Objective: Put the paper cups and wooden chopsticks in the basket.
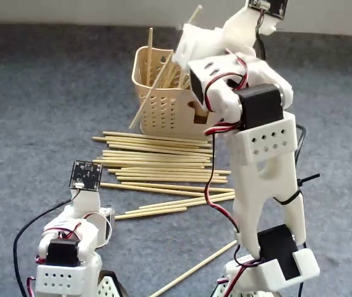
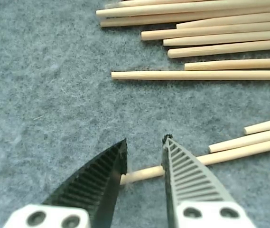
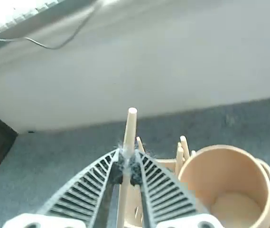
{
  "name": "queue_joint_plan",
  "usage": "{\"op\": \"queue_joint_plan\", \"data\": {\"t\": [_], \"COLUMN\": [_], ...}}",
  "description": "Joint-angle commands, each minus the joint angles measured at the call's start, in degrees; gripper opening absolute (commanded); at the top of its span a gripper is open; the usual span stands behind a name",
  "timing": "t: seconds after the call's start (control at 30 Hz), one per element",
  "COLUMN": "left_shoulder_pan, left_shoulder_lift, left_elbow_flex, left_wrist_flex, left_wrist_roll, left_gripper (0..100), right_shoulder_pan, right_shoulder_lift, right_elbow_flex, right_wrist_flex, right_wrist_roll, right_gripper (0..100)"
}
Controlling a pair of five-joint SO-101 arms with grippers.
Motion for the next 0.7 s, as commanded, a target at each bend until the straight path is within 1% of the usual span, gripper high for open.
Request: {"op": "queue_joint_plan", "data": {"t": [0.0, 0.2, 0.3, 0.37, 0.5, 0.57, 0.67], "left_shoulder_pan": [-0.22, -0.22, -0.22, -0.22, -0.22, -0.22, -0.22], "left_shoulder_lift": [-0.22, -0.22, -0.22, -0.22, -0.22, -0.22, -0.22], "left_elbow_flex": [1.19, 1.19, 1.19, 1.19, 1.19, 1.19, 1.19], "left_wrist_flex": [0.26, 0.26, 0.26, 0.26, 0.26, 0.26, 0.26], "left_wrist_roll": [-0.35, -0.35, -0.35, -0.35, -0.35, -0.35, -0.35], "left_gripper": [14, 14, 14, 14, 14, 14, 14], "right_shoulder_pan": [-0.57, -0.13, 1.80, 2.59, 3.38, 3.21, 2.24], "right_shoulder_lift": [-0.40, -0.57, -0.31, -0.31, -0.13, -0.31, -0.40], "right_elbow_flex": [-2.86, -2.95, -2.59, -2.51, -2.15, -0.92, 1.01], "right_wrist_flex": [-9.10, -20.35, -24.40, -26.07, -26.07, -26.07, -26.07], "right_wrist_roll": [3.78, 4.04, 4.04, 4.04, 4.13, 6.95, 14.95], "right_gripper": [0.5, 0.5, 0.5, 0.5, 0.5, 0.5, 0.5]}}
